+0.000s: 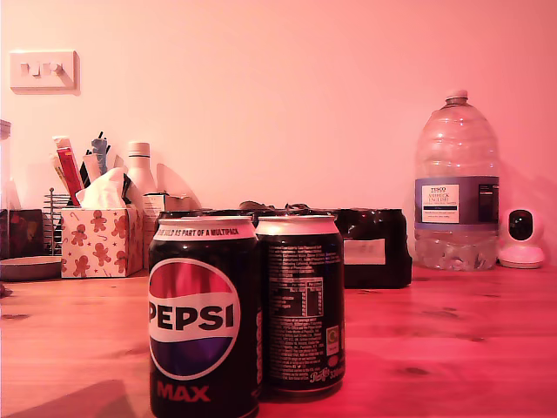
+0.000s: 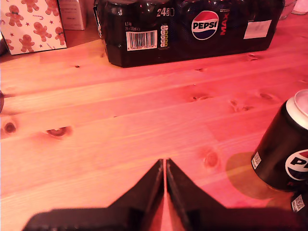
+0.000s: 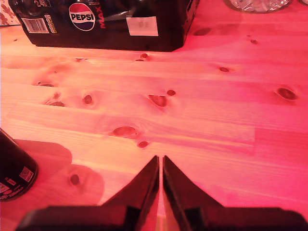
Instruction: Stack up the Pepsi cans on top of each other
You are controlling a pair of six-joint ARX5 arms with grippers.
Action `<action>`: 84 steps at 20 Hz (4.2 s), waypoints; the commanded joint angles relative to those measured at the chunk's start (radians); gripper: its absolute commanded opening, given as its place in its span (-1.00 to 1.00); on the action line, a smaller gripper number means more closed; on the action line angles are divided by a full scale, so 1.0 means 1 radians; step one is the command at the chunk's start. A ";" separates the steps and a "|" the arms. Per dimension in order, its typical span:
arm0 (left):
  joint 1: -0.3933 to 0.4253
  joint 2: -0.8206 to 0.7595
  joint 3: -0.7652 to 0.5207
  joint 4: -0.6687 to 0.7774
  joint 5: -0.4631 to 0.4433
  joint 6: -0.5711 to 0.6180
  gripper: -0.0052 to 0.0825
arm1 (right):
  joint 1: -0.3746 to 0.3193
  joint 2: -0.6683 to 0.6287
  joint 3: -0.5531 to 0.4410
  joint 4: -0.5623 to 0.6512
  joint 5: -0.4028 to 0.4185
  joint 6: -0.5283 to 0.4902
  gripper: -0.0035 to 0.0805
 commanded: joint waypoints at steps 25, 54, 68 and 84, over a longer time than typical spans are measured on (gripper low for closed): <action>-0.320 -0.163 -0.037 0.042 0.304 -0.035 -0.93 | 0.251 0.076 -0.009 0.295 -0.297 -0.125 -0.95; -0.432 -0.309 -0.181 0.145 0.153 -0.111 0.72 | 0.340 0.240 -0.009 0.416 -0.311 -0.132 -0.95; -0.571 0.023 -0.181 0.420 0.038 -0.071 0.73 | 0.340 0.240 -0.009 0.416 -0.285 -0.132 -0.95; -0.714 0.708 -0.108 0.917 -0.128 -0.154 0.73 | 0.340 0.240 -0.009 0.416 -0.285 -0.132 -0.95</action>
